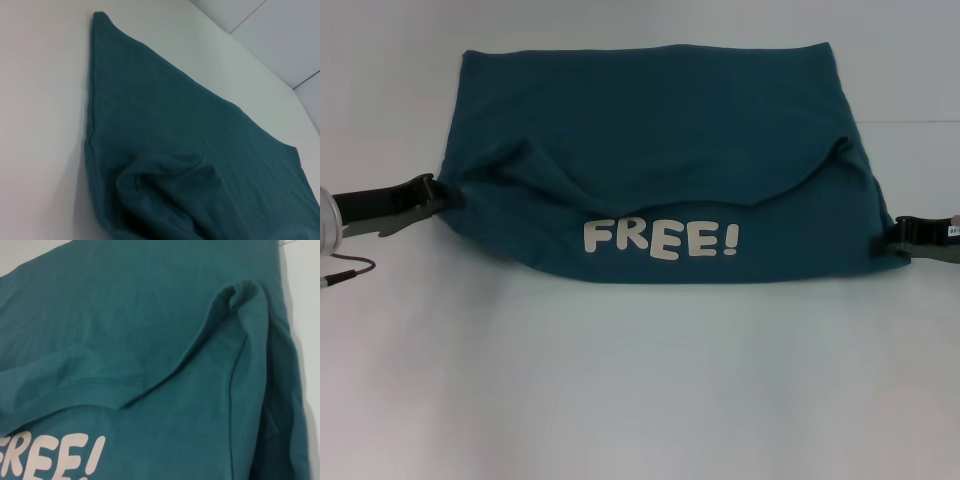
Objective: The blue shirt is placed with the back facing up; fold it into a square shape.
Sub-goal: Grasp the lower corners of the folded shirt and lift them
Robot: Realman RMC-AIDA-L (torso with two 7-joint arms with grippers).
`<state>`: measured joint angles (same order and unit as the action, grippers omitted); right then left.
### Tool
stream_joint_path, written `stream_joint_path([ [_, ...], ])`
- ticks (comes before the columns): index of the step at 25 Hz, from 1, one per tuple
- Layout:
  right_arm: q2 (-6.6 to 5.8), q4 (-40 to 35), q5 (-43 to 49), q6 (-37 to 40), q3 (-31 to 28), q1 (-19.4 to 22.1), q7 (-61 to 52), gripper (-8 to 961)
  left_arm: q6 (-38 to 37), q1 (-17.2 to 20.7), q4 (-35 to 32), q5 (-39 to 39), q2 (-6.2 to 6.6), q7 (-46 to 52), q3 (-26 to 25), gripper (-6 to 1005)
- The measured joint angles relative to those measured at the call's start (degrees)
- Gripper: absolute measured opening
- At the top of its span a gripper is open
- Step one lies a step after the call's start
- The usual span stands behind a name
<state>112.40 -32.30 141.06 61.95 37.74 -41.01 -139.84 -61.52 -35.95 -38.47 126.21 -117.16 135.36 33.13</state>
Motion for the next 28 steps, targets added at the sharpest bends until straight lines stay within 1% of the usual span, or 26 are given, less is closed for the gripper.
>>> stream_joint_path([
  [4, -0.20, 0.0, 0.0, 0.7, -0.3, 0.2, 0.0, 90, -0.7, 0.1, 0.0, 0.1, 0.12, 0.0, 0.0, 19],
  [7, -0.94, -0.8, 0.2, 4.7, -0.5, 0.5, 0.0, 59, -3.9, 0.4, -0.9, 2.3, 0.39, 0.4, -0.1, 20],
  [9, -1.78, -1.6, 0.2, 8.7, -0.5, 0.9, 0.0, 39, -7.1, 0.4, -1.6, 4.8, 0.74, 0.8, -0.6, 20],
  [12, -2.96, -3.1, 0.3, 15.8, -0.5, 1.7, -0.5, 40, -13.4, 0.5, -2.6, 7.8, 1.58, 1.3, -2.3, 20],
  [14, -3.33, -4.3, 0.3, 19.7, -0.4, 2.4, -0.8, 40, -17.9, 0.5, -4.0, 10.8, 2.04, 2.2, -3.4, 20],
  [17, -4.02, -5.5, 0.4, 25.2, -0.2, 3.6, -0.8, 41, -24.4, 1.2, -7.0, 15.2, 2.31, 3.8, -3.7, 21],
  [20, -4.77, -5.7, 0.8, 30.6, -0.2, 4.6, -0.4, 42, -30.4, 2.8, -10.2, 16.3, 2.41, 4.1, -3.9, 21],
  [23, -5.10, -5.7, 1.3, 35.3, 0.0, 5.5, 0.5, 43, -36.8, 4.5, -12.8, 16.9, 2.66, 3.9, -4.1, 21],
  [24, -5.20, -5.7, 2.4, 38.2, 0.0, 6.0, 1.4, 43, -39.0, 4.9, -13.4, 17.6, 2.77, 3.6, -4.3, 21],
  [28, -5.01, -5.5, 5.4, 40.5, 0.1, 6.4, 2.1, 44, -44.7, 5.7, -14.0, 20.7, 3.21, 2.3, -5.0, 22],
])
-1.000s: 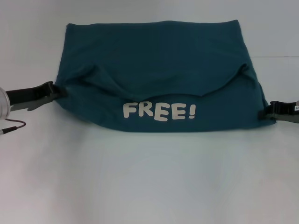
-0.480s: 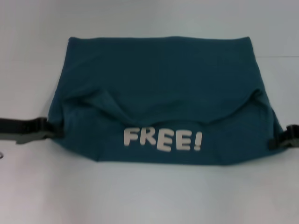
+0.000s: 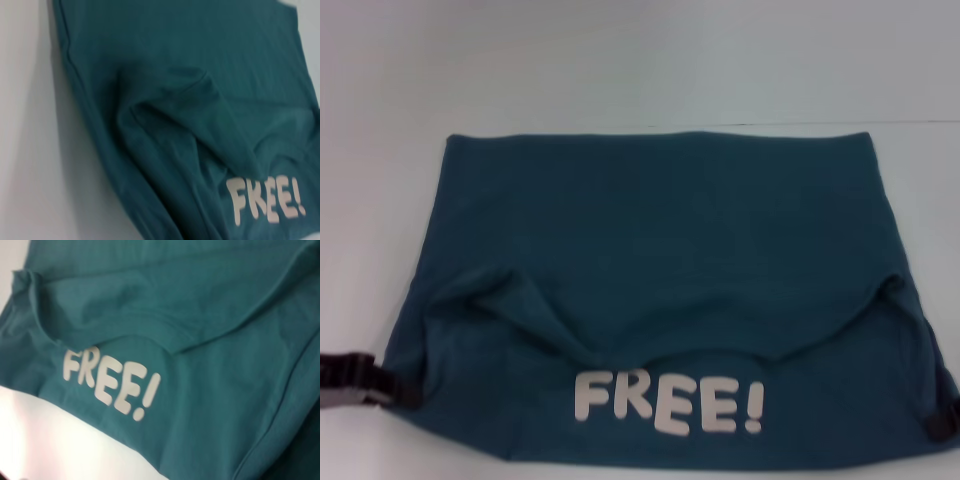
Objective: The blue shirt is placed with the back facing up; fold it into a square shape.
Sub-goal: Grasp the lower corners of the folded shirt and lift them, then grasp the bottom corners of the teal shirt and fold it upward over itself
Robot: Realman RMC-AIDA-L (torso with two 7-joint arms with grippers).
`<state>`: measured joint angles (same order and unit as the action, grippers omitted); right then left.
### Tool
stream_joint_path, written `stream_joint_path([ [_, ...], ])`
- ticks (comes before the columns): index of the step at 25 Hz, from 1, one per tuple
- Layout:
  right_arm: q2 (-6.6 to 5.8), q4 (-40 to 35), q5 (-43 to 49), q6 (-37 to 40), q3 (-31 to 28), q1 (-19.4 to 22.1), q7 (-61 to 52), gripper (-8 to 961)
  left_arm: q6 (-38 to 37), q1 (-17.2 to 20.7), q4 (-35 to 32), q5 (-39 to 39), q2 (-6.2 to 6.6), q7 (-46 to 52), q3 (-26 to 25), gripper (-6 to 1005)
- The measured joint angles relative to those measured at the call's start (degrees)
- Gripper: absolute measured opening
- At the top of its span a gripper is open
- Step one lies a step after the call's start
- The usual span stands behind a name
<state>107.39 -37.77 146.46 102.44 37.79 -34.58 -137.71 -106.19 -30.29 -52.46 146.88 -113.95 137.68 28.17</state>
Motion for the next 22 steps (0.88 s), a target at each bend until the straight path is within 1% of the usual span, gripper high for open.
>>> stream_joint_path([
  [4, 0.25, -0.3, 1.8, 1.2, -0.3, 0.6, 0.7, 46, -3.6, 0.2, -0.2, 2.5, 0.05, -1.4, -0.9, 22],
  [7, -0.16, -0.3, 0.9, 0.4, -2.1, 0.8, 1.6, 46, -5.4, 0.2, -0.3, 4.0, 0.11, -2.9, -1.5, 23],
  [9, -0.45, -0.4, -0.4, -1.0, -4.6, 0.6, 2.1, 47, -5.1, -0.5, -0.2, 3.9, 0.49, -3.2, -3.2, 23],
  [13, -0.71, -1.0, -3.8, -4.1, -9.1, -0.3, 2.4, 48, -2.1, -3.0, 0.9, 3.5, 1.60, -2.6, -7.5, 23],
  [15, -0.79, -1.0, -6.3, -6.4, -10.3, -0.8, 2.0, 49, 0.1, -4.5, 1.3, 2.9, 1.81, -1.5, -8.6, 24],
  [19, -0.69, -0.8, -11.0, -11.5, -11.0, -1.5, 0.7, 50, 5.6, -7.0, 2.5, 1.3, 1.88, 1.4, -8.8, 24],
  [22, -0.20, -0.6, -14.1, -16.4, -10.9, -2.1, -0.6, 51, 10.2, -9.2, 4.3, 1.0, 1.89, 2.7, -8.6, 24],
])
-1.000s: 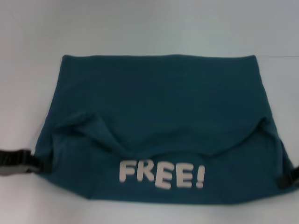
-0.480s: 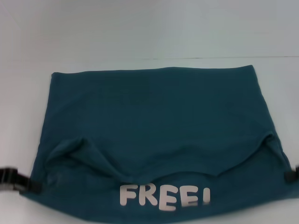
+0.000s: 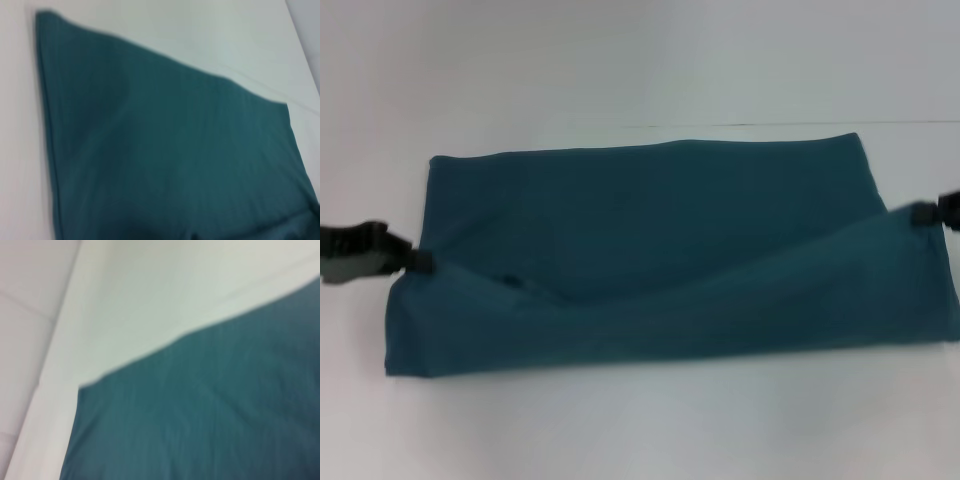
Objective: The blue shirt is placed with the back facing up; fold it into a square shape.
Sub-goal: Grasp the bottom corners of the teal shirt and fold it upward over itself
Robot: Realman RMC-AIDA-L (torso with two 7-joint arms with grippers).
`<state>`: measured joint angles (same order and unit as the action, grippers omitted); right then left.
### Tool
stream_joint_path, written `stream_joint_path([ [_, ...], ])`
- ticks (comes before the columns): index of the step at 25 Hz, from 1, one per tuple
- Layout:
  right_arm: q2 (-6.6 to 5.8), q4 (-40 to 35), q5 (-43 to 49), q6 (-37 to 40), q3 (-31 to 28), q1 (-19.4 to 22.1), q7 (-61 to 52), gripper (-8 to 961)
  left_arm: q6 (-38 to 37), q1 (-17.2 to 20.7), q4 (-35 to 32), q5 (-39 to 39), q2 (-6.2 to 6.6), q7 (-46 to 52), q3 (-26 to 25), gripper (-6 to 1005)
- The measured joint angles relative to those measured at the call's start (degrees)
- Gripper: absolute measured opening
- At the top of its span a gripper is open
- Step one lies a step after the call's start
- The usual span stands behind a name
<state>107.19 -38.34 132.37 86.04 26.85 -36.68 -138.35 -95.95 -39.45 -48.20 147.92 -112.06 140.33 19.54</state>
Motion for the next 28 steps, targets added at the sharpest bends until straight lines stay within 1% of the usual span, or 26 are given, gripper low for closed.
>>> stream_joint_path([
  [3, 0.70, 0.0, 0.2, -6.2, 1.1, -0.9, -1.4, 52, 5.5, -2.9, 2.9, 0.0, 0.01, 0.5, 0.1, 25],
  [4, 0.90, 0.1, 0.5, -8.5, 1.4, -1.2, -1.7, 52, 5.5, -2.9, 2.9, 0.0, 0.01, 0.5, 0.1, 25],
  [6, 1.46, 0.4, 0.7, -12.9, 2.0, -1.8, -2.0, 52, 10.0, -4.4, 4.9, 0.0, -0.09, 0.7, 0.1, 25],
  [7, 1.97, 0.5, 0.7, -15.4, 2.3, -2.1, -2.0, 53, 14.2, -5.4, 6.6, 0.0, -0.40, 1.0, 0.1, 25],
  [8, 2.48, 0.5, 0.6, -17.1, 2.6, -2.4, -2.0, 53, 15.4, -5.7, 7.0, 0.0, -0.55, 1.0, 0.1, 25],
  [10, 3.51, 0.5, 0.5, -20.7, 3.2, -3.1, -1.9, 54, 20.6, -6.7, 8.9, 0.0, -1.11, 1.3, 0.2, 25],
  [14, 5.30, 0.6, 0.4, -26.8, 4.3, -5.0, -1.7, 55, 26.5, -7.5, 10.7, 0.1, -1.79, 1.8, 0.4, 26],
  [17, 6.23, 0.6, 0.3, -30.9, 5.1, -6.9, -1.6, 56, 29.5, -7.6, 11.0, 0.1, -2.34, 2.5, 1.0, 26],
  [20, 6.86, 0.6, 0.2, -34.3, 6.2, -8.7, -1.8, 56, 31.4, -7.6, 10.7, -0.1, -2.86, 2.7, 1.0, 27],
  [22, 7.39, 0.6, 0.2, -37.2, 6.8, -10.2, -2.0, 57, 32.5, -7.6, 10.7, -0.8, -2.95, 2.8, 0.9, 27],
  [24, 7.56, 0.6, 0.2, -38.1, 6.9, -10.7, -2.0, 58, 33.1, -7.6, 10.6, -1.9, -2.95, 2.8, 1.1, 27],
  [28, 8.11, 1.9, 0.1, -43.1, 8.2, -12.5, -1.7, 59, 35.3, -7.9, 10.6, -2.9, -2.94, 2.8, 1.1, 27],
])
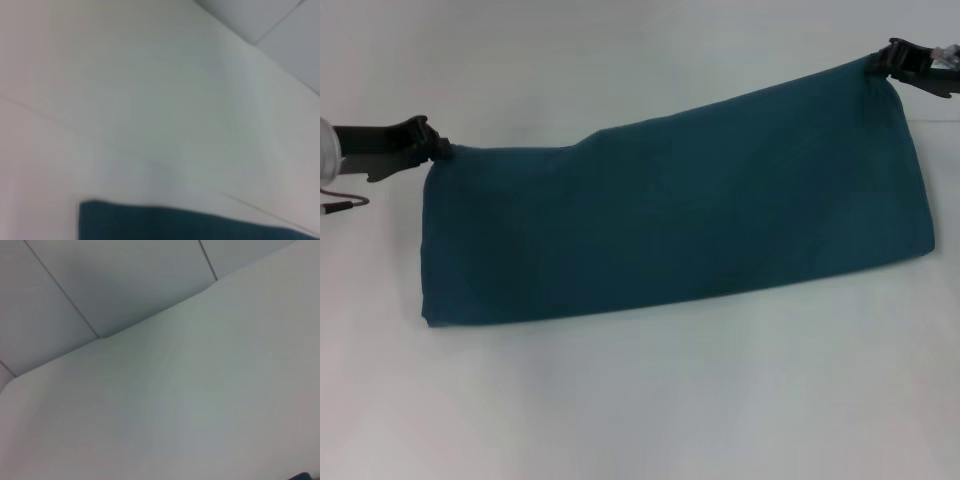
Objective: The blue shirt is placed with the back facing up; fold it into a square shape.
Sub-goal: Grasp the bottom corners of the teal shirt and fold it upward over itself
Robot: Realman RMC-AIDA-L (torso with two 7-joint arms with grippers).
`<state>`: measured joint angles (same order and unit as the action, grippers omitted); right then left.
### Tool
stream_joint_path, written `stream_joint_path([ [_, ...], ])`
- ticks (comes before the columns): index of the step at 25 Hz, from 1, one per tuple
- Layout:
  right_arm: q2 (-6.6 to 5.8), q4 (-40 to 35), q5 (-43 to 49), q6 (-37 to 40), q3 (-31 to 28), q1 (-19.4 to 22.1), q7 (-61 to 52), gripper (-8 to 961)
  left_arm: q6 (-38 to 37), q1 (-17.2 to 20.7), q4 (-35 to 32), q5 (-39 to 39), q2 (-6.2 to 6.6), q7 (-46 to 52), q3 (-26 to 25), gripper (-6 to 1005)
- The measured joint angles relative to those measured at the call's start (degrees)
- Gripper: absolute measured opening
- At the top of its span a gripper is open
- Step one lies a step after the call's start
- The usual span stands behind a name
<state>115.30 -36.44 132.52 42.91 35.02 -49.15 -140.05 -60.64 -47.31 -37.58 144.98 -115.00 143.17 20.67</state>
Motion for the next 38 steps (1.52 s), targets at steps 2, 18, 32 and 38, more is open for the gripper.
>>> stream_joint_path([
  [2, 0.19, 1.7, 0.0, -3.2, 1.5, -0.7, 0.0, 59, 2.2, -0.4, 0.3, 0.0, -0.42, 0.0, 0.0, 28],
  [18, -0.23, 7.7, 0.0, -14.8, 5.9, -2.7, -0.5, 64, 15.2, -2.4, 1.5, -0.1, -3.63, 0.4, 2.0, 29],
  [32, -0.19, 7.7, 0.4, -15.6, 6.6, -4.2, -0.4, 68, 19.3, -3.5, 3.0, -0.1, -3.91, 0.5, 3.5, 31],
  [38, -0.28, 7.8, 0.6, -15.9, 7.1, -4.3, -0.5, 70, 20.2, -3.7, 3.0, -0.1, -3.97, 0.2, 3.6, 32],
])
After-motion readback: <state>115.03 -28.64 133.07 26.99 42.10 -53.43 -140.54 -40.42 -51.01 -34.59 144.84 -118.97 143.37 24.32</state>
